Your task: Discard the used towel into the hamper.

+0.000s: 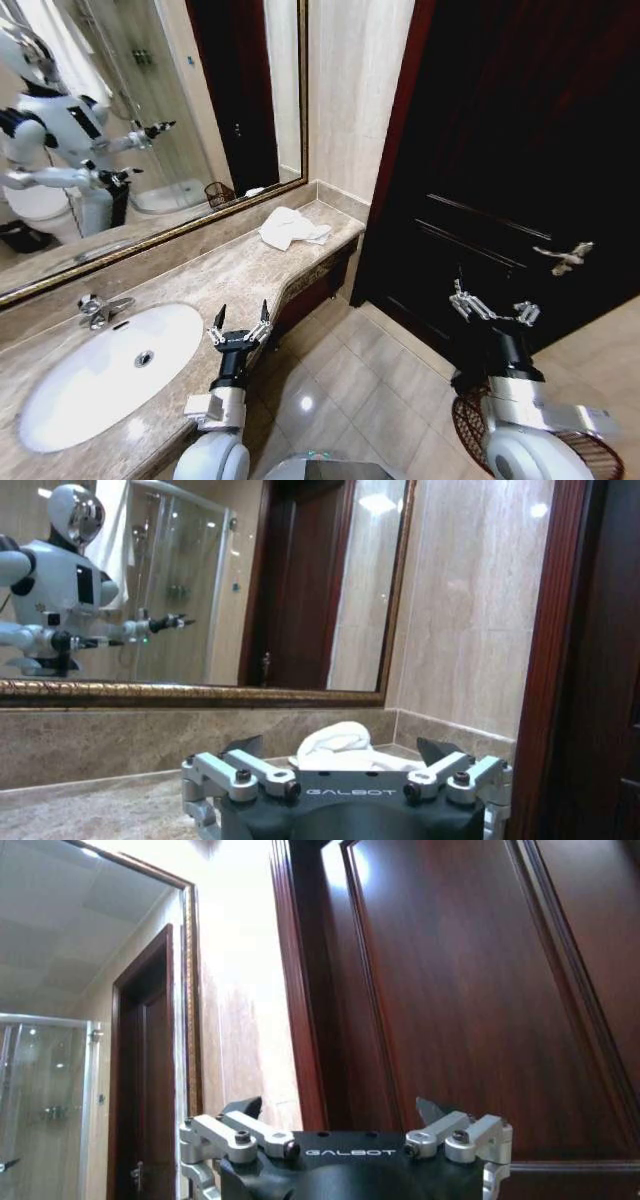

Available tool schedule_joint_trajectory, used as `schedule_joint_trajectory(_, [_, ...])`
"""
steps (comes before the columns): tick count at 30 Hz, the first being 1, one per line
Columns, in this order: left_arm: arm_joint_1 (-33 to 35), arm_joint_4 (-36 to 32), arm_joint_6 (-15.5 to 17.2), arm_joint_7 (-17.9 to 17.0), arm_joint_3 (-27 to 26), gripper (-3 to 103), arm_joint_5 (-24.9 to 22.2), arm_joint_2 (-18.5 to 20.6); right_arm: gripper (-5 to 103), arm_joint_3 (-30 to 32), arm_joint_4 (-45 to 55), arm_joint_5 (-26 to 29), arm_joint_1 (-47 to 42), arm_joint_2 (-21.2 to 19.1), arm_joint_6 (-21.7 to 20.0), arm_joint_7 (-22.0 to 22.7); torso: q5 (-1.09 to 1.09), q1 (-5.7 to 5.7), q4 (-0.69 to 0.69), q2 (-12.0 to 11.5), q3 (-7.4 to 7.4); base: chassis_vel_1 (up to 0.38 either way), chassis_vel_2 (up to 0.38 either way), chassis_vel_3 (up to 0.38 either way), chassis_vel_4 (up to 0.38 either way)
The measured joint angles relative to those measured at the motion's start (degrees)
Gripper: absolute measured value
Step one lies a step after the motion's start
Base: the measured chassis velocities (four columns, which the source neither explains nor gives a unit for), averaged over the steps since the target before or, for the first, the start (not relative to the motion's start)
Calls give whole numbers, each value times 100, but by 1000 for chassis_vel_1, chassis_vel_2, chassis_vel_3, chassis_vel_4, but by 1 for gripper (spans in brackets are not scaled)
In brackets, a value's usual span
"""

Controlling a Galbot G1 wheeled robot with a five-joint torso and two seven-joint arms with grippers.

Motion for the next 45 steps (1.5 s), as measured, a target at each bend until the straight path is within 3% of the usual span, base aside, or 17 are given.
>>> schedule_joint_trajectory(18, [75,34,-317,292,72,100,92,0,100,11,51,90,-17,-31,-22,-38,0,-1,0,0,-1,-7,9,7,-7])
schedule_joint_trajectory(40, [123,90,-605,377,21,102,104,0,100,12,52,97,-55,22,86,-100,0,-1,1,-1,0,-78,83,80,-77])
schedule_joint_trajectory(45, [146,100,-620,377,24,99,102,0,100,-9,35,107,-32,44,109,-121,0,-1,0,0,0,-72,76,69,-82])
